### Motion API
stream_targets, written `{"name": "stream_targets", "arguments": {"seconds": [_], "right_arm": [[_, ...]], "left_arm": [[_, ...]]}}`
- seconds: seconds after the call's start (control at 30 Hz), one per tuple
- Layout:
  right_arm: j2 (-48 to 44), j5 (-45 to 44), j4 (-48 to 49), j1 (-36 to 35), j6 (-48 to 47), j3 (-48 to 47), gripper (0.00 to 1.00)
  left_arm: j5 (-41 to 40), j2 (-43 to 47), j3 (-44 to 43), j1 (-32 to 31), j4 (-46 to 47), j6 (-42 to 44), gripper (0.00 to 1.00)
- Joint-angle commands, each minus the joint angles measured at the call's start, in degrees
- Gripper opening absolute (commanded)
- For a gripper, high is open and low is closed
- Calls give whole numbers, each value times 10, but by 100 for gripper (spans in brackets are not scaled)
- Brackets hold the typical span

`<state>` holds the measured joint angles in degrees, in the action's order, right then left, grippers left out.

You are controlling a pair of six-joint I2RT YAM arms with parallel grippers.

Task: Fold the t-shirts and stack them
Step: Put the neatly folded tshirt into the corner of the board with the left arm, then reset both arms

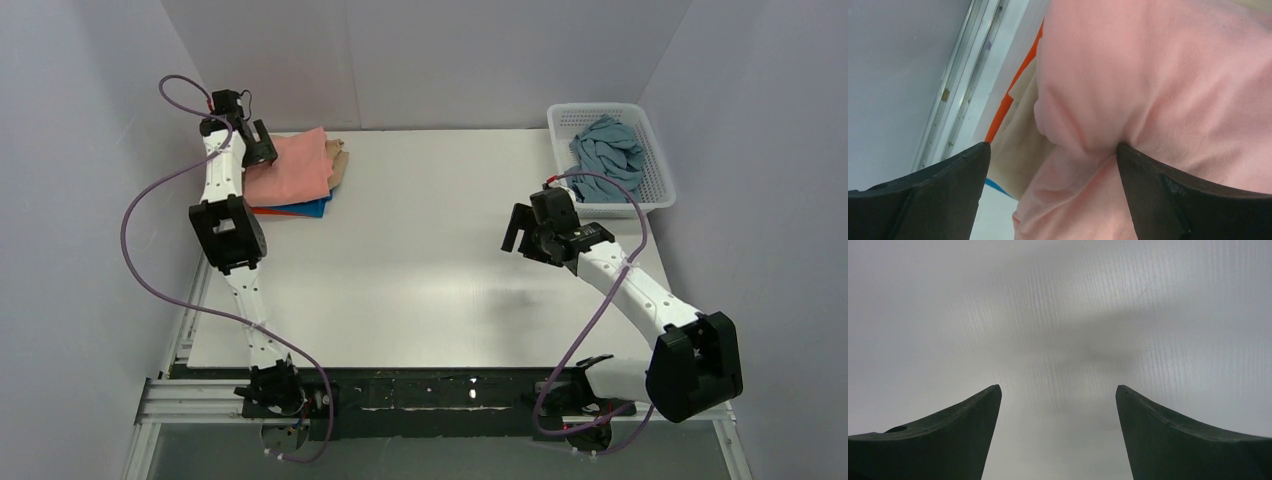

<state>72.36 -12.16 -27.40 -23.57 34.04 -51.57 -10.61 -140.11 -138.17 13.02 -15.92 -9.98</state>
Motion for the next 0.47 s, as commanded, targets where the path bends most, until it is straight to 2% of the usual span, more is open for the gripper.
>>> {"name": "stream_targets", "arguments": {"seconds": [0.0,0.03,0.07,0.1,0.2,0.23,0.3,0.33,0.37,0.43], "right_arm": [[-57,6,3,4,18,3,94],[-72,8,11,3,18,17,94],[-120,15,26,4,22,57,94],[-135,11,25,4,24,69,94],[-189,-12,28,4,41,104,94],[-206,-18,28,4,41,114,95],[-242,-26,25,5,39,136,95],[-255,-24,30,4,35,145,94],[-267,-23,34,5,34,152,94],[-282,-21,32,4,31,155,95]], "left_arm": [[74,170,45,-15,-81,-96,98],[89,209,57,-20,-106,-121,98],[174,320,164,-46,-149,-183,98],[179,367,222,-72,-143,-176,98],[84,500,408,-187,-136,-157,98],[87,545,476,-214,-123,-166,98],[158,628,633,-247,-79,-227,98],[183,666,672,-255,-54,-255,98],[192,701,731,-267,-36,-272,98],[159,764,817,-294,-34,-273,98]]}}
